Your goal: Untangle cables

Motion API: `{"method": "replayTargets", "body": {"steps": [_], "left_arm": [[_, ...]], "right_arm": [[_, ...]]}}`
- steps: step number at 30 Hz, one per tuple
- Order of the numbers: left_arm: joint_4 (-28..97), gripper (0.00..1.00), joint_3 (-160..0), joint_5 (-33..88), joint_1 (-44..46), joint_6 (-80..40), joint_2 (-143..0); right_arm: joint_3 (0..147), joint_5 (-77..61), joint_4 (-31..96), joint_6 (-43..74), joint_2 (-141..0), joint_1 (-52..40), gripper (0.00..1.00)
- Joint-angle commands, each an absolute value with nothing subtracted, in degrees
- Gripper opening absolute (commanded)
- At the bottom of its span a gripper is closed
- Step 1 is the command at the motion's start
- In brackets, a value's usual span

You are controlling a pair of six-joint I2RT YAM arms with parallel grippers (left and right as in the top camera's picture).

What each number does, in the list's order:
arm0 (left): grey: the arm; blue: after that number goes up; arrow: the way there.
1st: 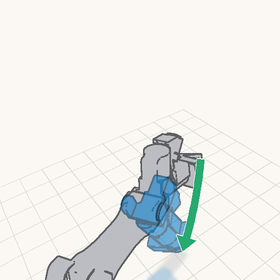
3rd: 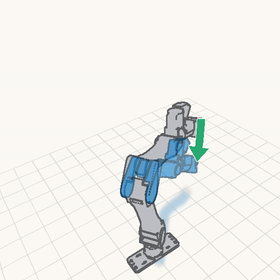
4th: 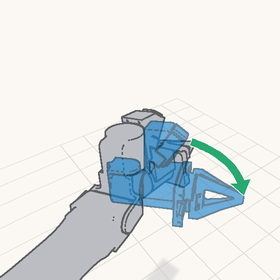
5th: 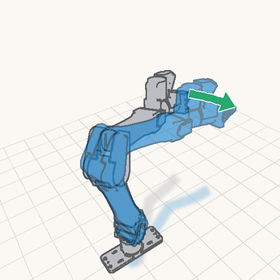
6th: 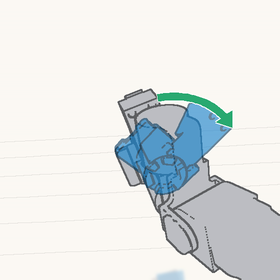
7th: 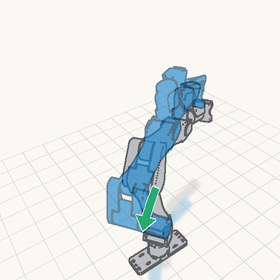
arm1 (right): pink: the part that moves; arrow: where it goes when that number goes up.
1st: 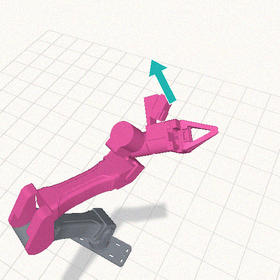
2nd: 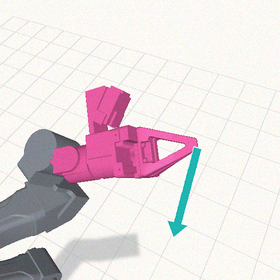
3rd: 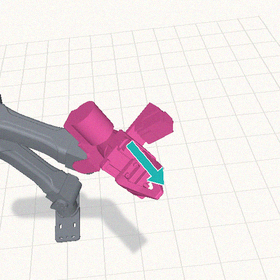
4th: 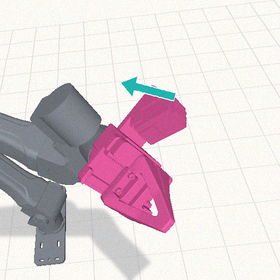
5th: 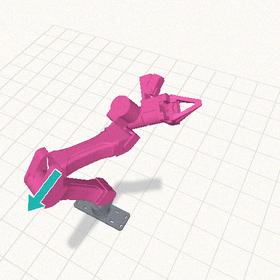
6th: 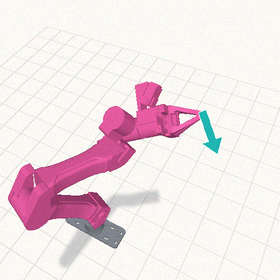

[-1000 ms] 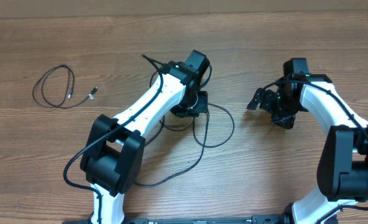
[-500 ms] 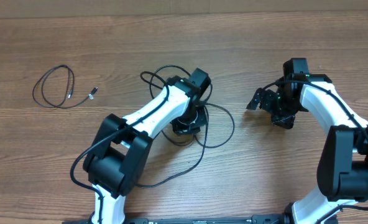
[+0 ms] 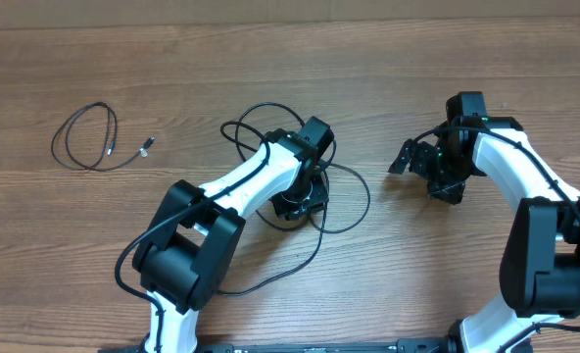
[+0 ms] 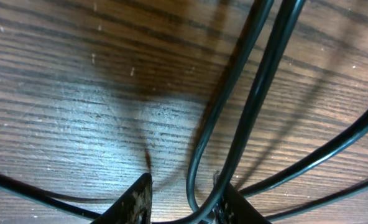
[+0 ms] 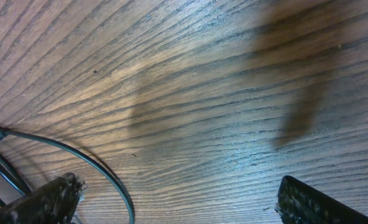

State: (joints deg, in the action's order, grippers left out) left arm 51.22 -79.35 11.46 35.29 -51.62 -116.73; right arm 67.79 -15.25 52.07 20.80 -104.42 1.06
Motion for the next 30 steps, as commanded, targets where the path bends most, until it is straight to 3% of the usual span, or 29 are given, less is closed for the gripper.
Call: {"method": "replayTargets", "body": {"steps": [1, 14, 19, 23, 30], "left_arm": [[50.72, 0.33, -77.82, 9.32, 36.27, -52.77, -117.12], [44.60, 0.29, -73.06, 6.61, 38.96, -52.97, -117.12], [43.07, 0.24, -70.24, 5.48, 39.20, -52.97, -117.12], [42.50, 0.04, -68.75, 5.34, 39.20, -52.93, -117.12], [42.17, 0.04, -70.59, 9.17, 38.54, -44.80, -117.10]], "right_arm": [[68.20, -15.55, 51.99, 20.75, -104.60, 0.91, 1.00], [68.20, -15.55, 52.01, 20.75, -104.60, 0.91, 1.00], [68.20, -15.55, 51.99, 20.75, -104.60, 0.91, 1.00], [68.20, -15.55, 51.99, 20.75, -104.60, 0.91, 1.00], [68.20, -15.53, 51.86, 20.73, -104.60, 0.91, 1.00]]}}
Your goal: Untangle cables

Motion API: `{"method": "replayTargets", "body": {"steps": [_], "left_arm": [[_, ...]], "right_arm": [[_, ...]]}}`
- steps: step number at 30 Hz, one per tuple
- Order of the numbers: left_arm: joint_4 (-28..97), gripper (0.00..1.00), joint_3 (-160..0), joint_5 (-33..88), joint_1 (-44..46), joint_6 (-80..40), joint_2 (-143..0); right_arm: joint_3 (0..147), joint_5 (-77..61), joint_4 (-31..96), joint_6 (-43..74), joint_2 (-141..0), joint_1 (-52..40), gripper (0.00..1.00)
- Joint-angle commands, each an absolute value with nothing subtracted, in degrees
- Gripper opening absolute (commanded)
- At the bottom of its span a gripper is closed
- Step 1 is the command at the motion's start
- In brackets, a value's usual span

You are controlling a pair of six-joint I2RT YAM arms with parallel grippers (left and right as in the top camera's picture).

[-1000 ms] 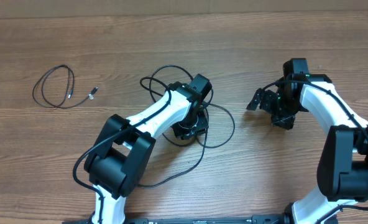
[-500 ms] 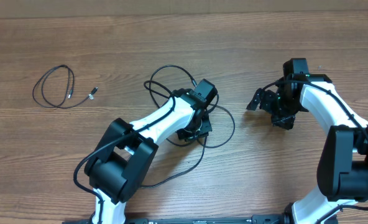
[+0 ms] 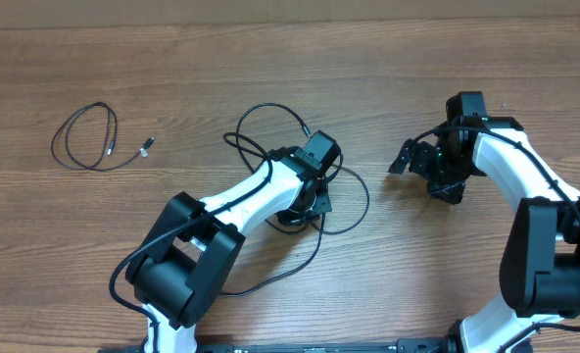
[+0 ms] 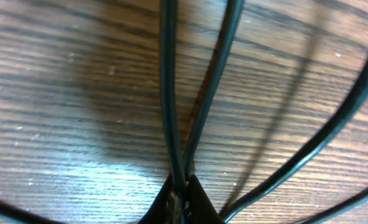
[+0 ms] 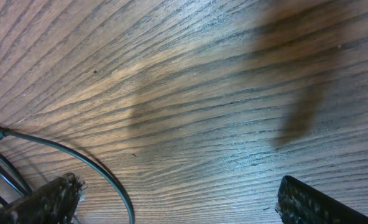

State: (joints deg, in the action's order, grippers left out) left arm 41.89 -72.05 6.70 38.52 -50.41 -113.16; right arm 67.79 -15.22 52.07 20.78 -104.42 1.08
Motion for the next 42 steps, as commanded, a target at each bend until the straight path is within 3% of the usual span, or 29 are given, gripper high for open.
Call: {"method": "replayTargets", "body": {"steps": [1, 6, 13, 20, 30, 42], "left_arm": [[43.42, 0.04, -71.90, 11.18, 38.11, -43.13, -117.05], [51.44, 0.04, -81.73, 19.88, 35.03, -36.95, -116.64], [61.82, 0.04, -98.41, 20.84, 32.71, -28.71, -114.45], [66.41, 0.04, -110.52, 20.82, 32.67, -21.39, -111.74], [67.53, 0.04, -119.04, 20.78, 32.62, -20.27, -109.25], [74.85, 0.04, -118.58, 4.80, 32.64, -19.25, -109.38]], "right_arm": [[68.20, -15.51, 51.46, 20.73, -104.60, 0.91, 1.00], [68.20, -15.53, 48.42, 20.75, -104.60, 0.91, 1.00], [68.20, -15.53, 45.15, 20.73, -104.60, 0.91, 1.00], [68.20, -15.53, 45.08, 20.73, -104.60, 0.91, 1.00], [68.20, -15.53, 45.08, 20.73, -104.60, 0.91, 1.00], [68.20, -15.53, 45.06, 20.73, -104.60, 0.91, 1.00]]}}
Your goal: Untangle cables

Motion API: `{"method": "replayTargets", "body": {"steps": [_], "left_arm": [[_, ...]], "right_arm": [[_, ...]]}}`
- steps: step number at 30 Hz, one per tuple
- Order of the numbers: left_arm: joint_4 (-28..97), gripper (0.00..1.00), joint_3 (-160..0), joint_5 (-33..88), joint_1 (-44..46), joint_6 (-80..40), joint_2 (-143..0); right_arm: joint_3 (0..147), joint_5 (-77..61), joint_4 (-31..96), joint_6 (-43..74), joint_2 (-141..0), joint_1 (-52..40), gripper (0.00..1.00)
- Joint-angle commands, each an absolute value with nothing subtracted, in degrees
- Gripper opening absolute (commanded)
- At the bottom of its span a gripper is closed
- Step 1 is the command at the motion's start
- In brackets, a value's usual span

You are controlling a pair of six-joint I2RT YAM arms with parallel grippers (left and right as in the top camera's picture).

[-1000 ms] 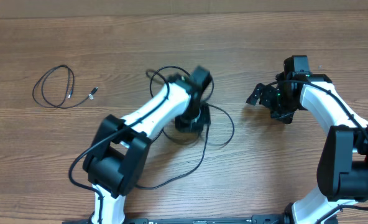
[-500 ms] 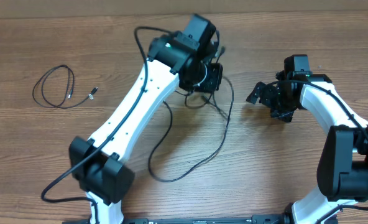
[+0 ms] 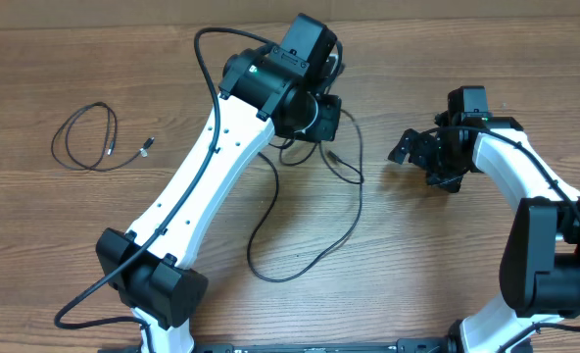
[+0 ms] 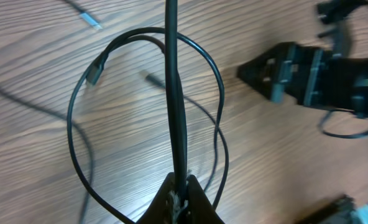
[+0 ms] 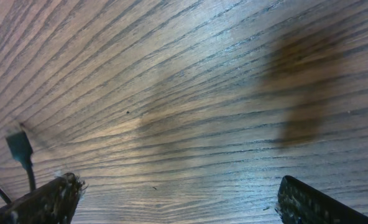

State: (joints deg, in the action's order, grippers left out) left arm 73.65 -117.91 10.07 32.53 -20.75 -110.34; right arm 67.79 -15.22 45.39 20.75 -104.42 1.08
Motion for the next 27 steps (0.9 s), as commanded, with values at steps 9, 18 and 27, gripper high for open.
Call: {"method": "replayTargets", "body": {"steps": [9, 18, 27], "left_arm": [[76.29, 0.04, -115.09, -0.21, 32.64, -19.27, -109.38], [76.18, 0.04, -112.01, -0.19, 32.64, -19.25, -109.38], [75.50, 0.04, -111.90, 4.23, 32.62, -19.25, -109.38]], "right_arm": [[68.20, -18.31, 44.58, 22.37, -104.60, 0.91, 1.00], [68.20, -32.14, 49.60, 22.41, -104.60, 0.67, 0.98], [68.20, -50.59, 52.05, 0.91, -104.60, -3.57, 1.00]]}}
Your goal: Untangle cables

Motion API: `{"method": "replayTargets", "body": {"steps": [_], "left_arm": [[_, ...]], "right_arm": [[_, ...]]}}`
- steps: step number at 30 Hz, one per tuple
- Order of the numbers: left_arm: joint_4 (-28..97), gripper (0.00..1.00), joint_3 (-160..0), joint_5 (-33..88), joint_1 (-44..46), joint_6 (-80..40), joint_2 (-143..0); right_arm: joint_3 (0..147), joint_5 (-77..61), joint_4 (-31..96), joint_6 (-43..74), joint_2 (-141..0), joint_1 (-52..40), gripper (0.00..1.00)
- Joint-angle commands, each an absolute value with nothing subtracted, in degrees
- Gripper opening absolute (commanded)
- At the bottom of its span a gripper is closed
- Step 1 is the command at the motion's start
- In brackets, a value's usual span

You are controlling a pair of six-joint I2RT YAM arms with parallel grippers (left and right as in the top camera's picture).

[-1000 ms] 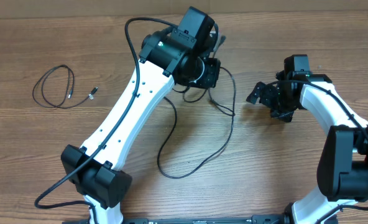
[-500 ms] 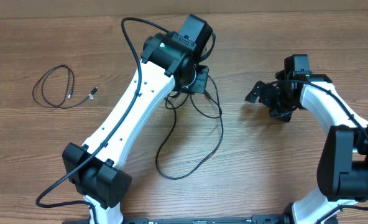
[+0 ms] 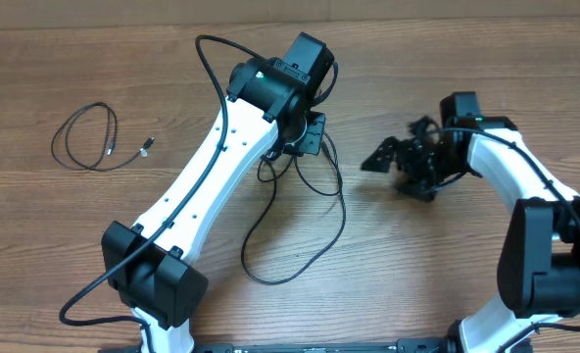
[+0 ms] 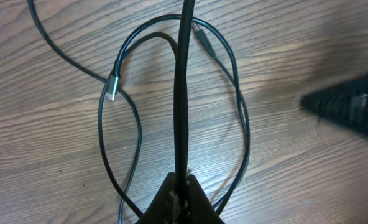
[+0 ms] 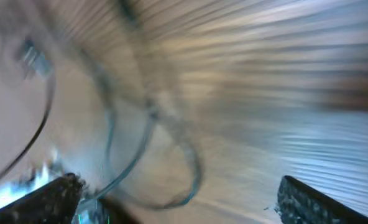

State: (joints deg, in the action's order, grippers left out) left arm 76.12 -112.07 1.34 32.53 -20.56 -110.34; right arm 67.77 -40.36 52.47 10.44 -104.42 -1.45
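A long black cable [image 3: 343,208] hangs in loose loops from my left gripper [image 3: 310,132], which is raised over the middle of the table. In the left wrist view the left gripper [image 4: 179,188] is shut on one strand [image 4: 183,93], and a silver plug [image 4: 111,88] lies below among the loops. My right gripper [image 3: 396,169] stands open just right of the hanging loops. In the blurred right wrist view, the right gripper [image 5: 178,202] has cable loops [image 5: 190,168] ahead of it, and nothing shows between its fingers.
A second thin black cable [image 3: 86,137] lies coiled at the far left, its small plug [image 3: 146,147] beside it. The wooden table [image 3: 447,275] runs to a pale wall edge at the back. The left arm reaches diagonally from the front left.
My left gripper, still shut on the cable, has come slightly nearer and lower, and the loops have shifted left. The right gripper has moved left towards the loops and its view is now blurred.
First my left gripper stood open on the table around strands of the tangle, with the right gripper open to the right. Then the left was shut on the strands. Later it held them raised at the back, loops hanging. Now the right gripper is close by.
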Motion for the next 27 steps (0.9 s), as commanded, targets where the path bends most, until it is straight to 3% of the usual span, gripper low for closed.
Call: {"method": "replayTargets", "body": {"steps": [1, 9, 12, 18, 20, 23, 25, 27], "left_arm": [[75.13, 0.04, -111.90, 5.43, 32.62, -19.25, -109.38], [74.56, 0.04, -111.90, 9.30, 32.64, -19.20, -109.40], [74.94, 0.04, -111.90, 9.26, 32.62, -19.18, -109.38], [74.98, 0.04, -111.90, 8.58, 32.62, -18.79, -109.38], [75.05, 0.04, -111.90, 7.40, 32.64, -18.81, -109.40], [75.26, 0.05, -111.90, 6.04, 32.62, -18.79, -109.38], [75.29, 0.13, -111.90, 5.37, 32.62, -18.81, -109.38], [75.16, 0.29, -111.90, 5.28, 32.62, -18.81, -109.40]], "right_arm": [[68.20, -51.22, 51.31, 1.02, -104.60, -4.25, 1.00], [68.20, -54.74, 42.00, 5.17, -104.60, -8.38, 1.00], [68.20, -54.70, 38.24, 8.54, -104.60, -8.80, 0.92], [68.20, -50.13, 38.83, 9.17, -104.60, -8.80, 0.65], [68.20, -45.76, 40.60, 9.17, -104.60, -8.80, 0.43], [68.20, -38.35, 43.29, 9.17, -104.60, -8.78, 0.22], [68.20, -34.04, 44.80, 9.17, -104.60, -8.78, 0.15], [68.20, -31.00, 46.00, 9.17, -104.60, -8.78, 0.15]]}}
